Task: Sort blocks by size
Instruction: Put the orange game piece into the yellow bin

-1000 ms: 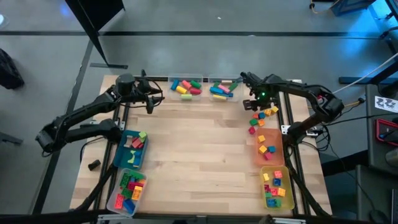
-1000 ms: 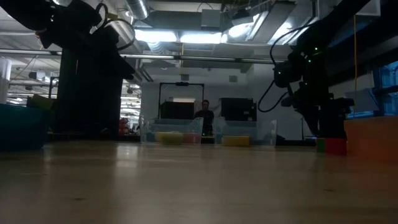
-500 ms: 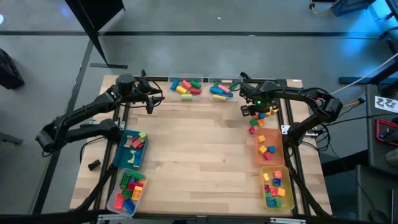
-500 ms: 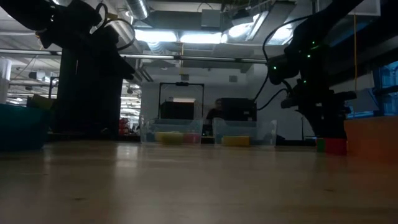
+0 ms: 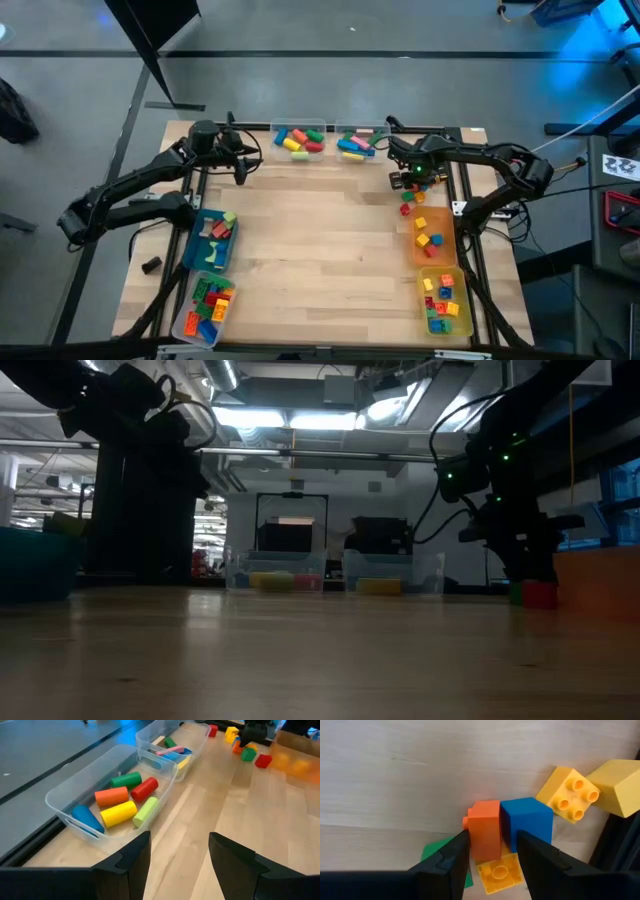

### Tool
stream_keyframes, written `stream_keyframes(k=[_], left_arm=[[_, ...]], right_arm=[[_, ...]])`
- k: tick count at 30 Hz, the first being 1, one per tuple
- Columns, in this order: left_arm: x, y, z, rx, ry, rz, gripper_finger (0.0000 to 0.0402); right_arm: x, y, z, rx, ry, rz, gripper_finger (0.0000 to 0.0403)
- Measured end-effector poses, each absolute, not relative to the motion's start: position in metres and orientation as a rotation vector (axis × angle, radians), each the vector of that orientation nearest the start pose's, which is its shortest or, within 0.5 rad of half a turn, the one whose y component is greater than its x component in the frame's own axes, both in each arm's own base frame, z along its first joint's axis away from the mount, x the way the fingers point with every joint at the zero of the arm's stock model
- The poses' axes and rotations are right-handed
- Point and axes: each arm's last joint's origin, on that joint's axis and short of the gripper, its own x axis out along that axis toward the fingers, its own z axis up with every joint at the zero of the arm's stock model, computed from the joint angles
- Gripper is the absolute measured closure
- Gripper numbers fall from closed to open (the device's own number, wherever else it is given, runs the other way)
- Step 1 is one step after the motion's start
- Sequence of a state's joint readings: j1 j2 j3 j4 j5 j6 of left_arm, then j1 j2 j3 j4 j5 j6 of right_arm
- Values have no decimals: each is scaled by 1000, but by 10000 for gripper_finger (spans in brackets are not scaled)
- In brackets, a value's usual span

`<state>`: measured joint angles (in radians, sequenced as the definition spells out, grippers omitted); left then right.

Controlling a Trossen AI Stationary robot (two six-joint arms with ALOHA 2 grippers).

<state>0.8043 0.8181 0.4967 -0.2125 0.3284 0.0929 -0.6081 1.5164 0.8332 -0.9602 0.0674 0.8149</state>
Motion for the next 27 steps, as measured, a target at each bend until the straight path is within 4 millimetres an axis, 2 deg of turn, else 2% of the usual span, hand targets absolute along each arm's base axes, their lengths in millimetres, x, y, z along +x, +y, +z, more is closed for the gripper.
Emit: stream_keyframes(k=[8,12,18,27], left_arm=[[127,119,228,-180,467,445,217],[127,119,228,-181,467,445,217],[127,119,228,-180,467,447,217],[127,119,228,-180,468,448,217]], right_arm=[[185,-131,160,1046,1335,-1169,246],[186,-132,159,1048,1321,-1163,277],[191,-132,158,1113,1291,-1054,323],[202,-128,158,1076,1252,-991,292]])
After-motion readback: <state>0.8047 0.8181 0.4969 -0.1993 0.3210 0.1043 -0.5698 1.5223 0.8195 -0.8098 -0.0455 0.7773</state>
